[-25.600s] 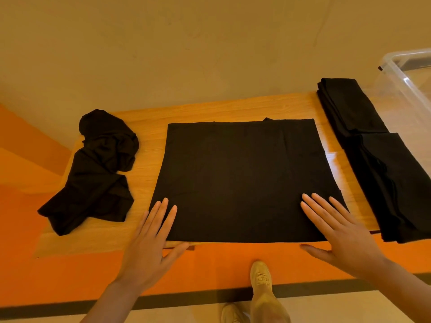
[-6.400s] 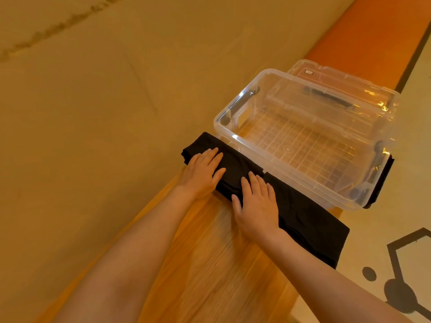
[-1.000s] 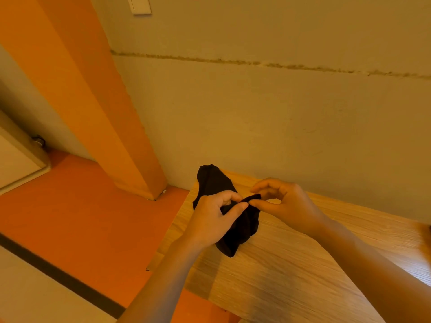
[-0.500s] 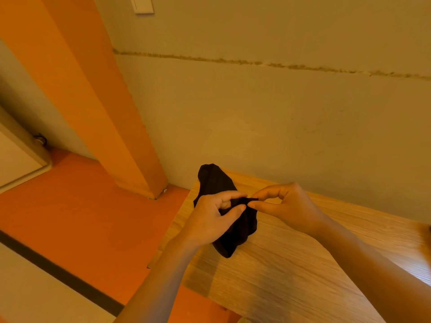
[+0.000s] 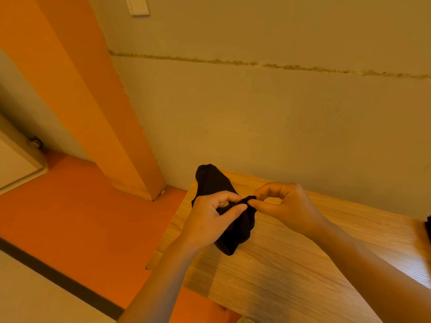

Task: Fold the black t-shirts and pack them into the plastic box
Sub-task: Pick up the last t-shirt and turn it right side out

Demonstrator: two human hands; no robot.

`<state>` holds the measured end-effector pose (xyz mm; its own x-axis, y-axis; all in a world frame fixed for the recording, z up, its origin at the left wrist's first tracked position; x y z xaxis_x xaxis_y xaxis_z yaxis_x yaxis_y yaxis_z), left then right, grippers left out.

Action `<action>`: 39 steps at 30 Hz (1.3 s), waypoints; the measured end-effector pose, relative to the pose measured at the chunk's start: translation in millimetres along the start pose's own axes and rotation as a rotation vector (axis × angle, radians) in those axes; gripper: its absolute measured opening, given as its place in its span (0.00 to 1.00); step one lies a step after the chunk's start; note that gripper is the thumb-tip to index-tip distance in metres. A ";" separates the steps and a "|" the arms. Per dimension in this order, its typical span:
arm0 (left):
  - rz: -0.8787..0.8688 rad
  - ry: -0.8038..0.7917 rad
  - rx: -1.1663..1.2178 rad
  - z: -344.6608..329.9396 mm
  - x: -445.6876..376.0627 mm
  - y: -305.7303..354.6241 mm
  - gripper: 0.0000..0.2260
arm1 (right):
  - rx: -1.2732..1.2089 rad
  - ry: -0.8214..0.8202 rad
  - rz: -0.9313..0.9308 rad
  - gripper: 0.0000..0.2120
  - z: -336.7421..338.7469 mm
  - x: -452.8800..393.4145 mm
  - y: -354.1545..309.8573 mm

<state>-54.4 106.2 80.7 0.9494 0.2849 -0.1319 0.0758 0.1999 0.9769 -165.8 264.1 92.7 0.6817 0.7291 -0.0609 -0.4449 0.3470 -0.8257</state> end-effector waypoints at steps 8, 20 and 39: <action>0.019 -0.008 0.037 4.1 6.2 1.2 0.05 | 0.063 -0.087 0.029 0.07 2.1 2.7 -4.4; 0.117 0.133 -0.104 48.4 -1.5 2.6 0.09 | 0.206 -0.018 0.099 0.12 28.4 -12.3 -10.6; 0.052 0.001 0.018 13.4 -42.5 50.9 0.03 | -0.045 -0.043 -0.028 0.08 0.4 -13.9 -26.5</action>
<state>-86.8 91.7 138.3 0.9520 0.2951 -0.0809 0.0316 0.1679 0.9853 -163.7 245.0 115.7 0.6676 0.7444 -0.0145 -0.3988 0.3412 -0.8512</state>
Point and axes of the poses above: each hand's wrist, its own x-axis away from the middle knuckle, its own z-axis out of the back of the hand, y = z × x, the point moved 1 cm from there along -x, towards the middle knuckle, and after that the axes turned 11 degrees about x, right-handed, at the moved point
